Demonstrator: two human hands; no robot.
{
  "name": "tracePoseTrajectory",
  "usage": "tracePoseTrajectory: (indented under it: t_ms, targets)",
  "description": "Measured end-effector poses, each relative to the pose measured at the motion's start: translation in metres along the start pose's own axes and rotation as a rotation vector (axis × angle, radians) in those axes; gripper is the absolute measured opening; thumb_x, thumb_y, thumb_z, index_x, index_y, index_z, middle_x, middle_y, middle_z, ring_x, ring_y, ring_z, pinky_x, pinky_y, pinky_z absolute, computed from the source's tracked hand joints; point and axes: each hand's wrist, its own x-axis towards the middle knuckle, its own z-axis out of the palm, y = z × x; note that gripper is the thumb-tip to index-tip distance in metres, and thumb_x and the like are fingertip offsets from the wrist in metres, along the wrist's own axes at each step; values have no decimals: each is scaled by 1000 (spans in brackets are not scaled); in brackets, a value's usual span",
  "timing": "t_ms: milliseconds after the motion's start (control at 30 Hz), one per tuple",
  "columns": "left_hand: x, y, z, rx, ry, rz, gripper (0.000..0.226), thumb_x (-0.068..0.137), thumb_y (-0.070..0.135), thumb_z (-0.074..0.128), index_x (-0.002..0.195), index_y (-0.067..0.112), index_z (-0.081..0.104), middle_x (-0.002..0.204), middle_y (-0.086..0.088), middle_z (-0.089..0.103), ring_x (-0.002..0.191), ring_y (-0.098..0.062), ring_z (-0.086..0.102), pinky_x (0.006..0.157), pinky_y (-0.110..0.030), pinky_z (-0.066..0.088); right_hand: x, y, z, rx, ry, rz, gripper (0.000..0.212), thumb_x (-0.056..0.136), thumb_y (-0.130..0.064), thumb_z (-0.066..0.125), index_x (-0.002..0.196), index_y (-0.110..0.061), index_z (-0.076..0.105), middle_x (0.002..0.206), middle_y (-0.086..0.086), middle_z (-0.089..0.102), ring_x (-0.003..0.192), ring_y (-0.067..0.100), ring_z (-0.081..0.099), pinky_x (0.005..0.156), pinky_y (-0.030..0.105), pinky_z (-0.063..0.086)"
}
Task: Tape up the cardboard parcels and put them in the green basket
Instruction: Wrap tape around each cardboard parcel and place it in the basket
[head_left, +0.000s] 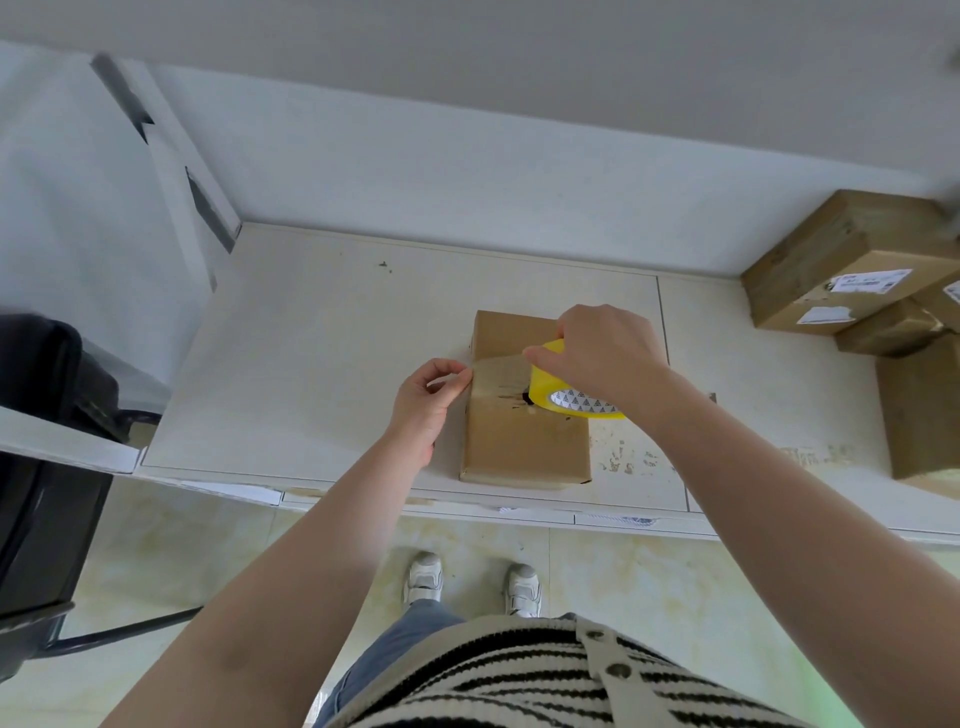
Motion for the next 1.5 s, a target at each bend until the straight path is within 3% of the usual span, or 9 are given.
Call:
tracePoseTrajectory:
  t_ms: [133,267,567,667,800,967,1067,1267,1500]
  targets:
    - [-3,-1,-2,312,6,172,35,99,28,56,64,29,63,81,18,59,76,7,51,71,-11,36,-2,-1,0,0,16,-7,43,90,-56,47,73,-16,53,68,-1,55,69,23,56,52,27,29]
    - [0,1,8,752,76,242,43,103,39,42,74,13,60,96,0,46,97,-20,47,83,-33,32,-2,-2,1,-7,32,-15,45,90,-56,47,68,-18,46,64,-2,51,65,21,52,50,27,27]
    - [-3,9,19,1330,147,307,52,106,41,18,107,22,66,93,2,42,101,-27,48,89,-40,28,-2,-4,4,-14,59,-16,46,90,-59,46,85,-15,61,69,-2,55,75,23,59,53,27,30]
    - [-3,8,18,1368,153,323,54,106,40,14,106,20,64,87,4,47,95,-26,52,85,-39,27,-3,3,-2,80,5,-12,56,85,-72,45,84,-18,60,71,-4,56,75,21,56,60,29,34]
    - [-2,4,19,1376,175,343,54,106,40,13,97,21,63,80,6,52,85,-25,52,85,-39,29,-8,24,-11,268,-85,-46,63,80,-75,50,67,-13,54,63,-2,50,60,18,49,53,28,32]
    - [0,4,15,1388,191,342,53,105,40,8,86,25,56,72,9,53,78,-24,50,92,-42,31,-13,47,-8,250,-33,-16,66,83,-77,44,54,-18,44,53,-3,44,51,14,44,51,27,27]
    - [-1,3,16,1404,186,352,54,105,40,8,89,26,58,73,9,52,76,-23,47,96,-43,31,-16,68,-1,53,-46,24,65,80,-82,38,55,-23,45,55,-6,48,54,9,45,50,24,24]
    - [-3,4,19,1448,174,357,61,104,41,6,95,25,64,71,9,54,78,-22,53,99,-45,32,-18,83,47,145,-150,111,73,62,-95,36,62,-24,51,59,-5,56,56,9,51,49,24,28]
    - [-5,7,20,1467,136,345,62,104,40,3,100,26,63,75,9,56,87,-22,56,107,-45,24,-10,89,69,150,-190,174,79,62,-95,40,65,-18,59,56,-4,57,53,11,53,47,22,26]
